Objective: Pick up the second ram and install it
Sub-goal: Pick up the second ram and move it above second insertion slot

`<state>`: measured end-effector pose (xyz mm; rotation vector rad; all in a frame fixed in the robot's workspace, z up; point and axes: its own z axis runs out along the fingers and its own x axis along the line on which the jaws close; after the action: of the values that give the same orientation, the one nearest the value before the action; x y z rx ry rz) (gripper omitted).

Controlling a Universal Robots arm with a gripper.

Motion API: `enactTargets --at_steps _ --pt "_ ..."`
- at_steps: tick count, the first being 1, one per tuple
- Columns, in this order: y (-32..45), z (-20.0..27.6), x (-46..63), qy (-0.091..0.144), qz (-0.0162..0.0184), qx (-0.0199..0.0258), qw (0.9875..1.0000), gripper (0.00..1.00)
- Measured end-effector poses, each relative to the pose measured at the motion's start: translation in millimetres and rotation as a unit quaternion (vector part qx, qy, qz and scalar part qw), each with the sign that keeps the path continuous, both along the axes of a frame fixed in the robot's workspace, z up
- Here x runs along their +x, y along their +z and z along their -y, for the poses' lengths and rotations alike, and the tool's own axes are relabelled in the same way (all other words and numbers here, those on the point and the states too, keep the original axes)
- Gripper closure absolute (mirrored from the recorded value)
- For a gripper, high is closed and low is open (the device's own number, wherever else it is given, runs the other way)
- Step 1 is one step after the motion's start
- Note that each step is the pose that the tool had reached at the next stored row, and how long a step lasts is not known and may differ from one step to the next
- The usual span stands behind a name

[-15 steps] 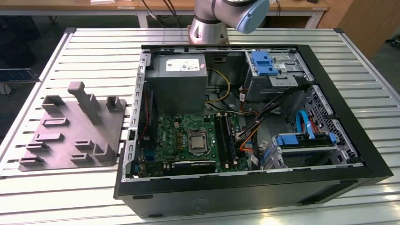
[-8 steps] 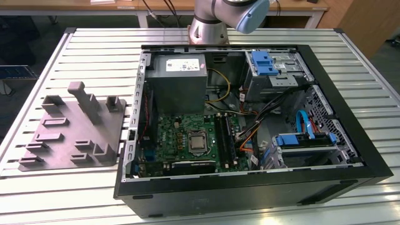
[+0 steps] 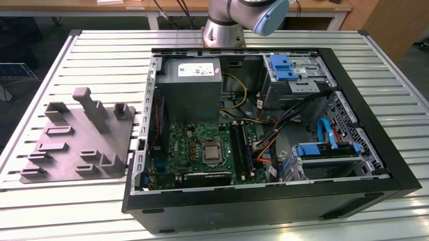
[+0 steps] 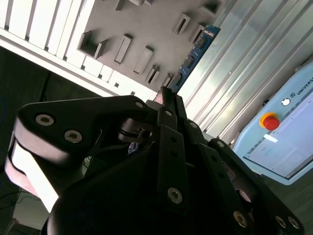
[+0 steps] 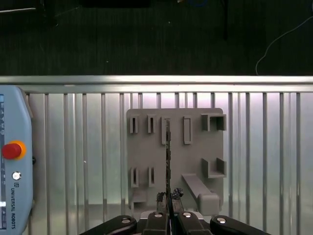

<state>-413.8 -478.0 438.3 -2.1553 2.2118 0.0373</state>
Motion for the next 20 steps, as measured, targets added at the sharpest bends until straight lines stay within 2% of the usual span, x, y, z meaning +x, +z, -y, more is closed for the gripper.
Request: enactTargets --at_steps 4,12,15,20 --pt "6.4 0.0 0.0 0.000 0.0000 0.0002 1.0000 0.86" --pt "6.7 0.0 1.7 0.000 -0.0002 0.0002 1.0000 0.86" --pt "4.9 -0.2 11.1 0.000 -0.0009 0.0003 1.0000 0.86" --pt "-1.3 -1.1 32.3 0.000 -0.0043 0.0002 1.0000 0.86"
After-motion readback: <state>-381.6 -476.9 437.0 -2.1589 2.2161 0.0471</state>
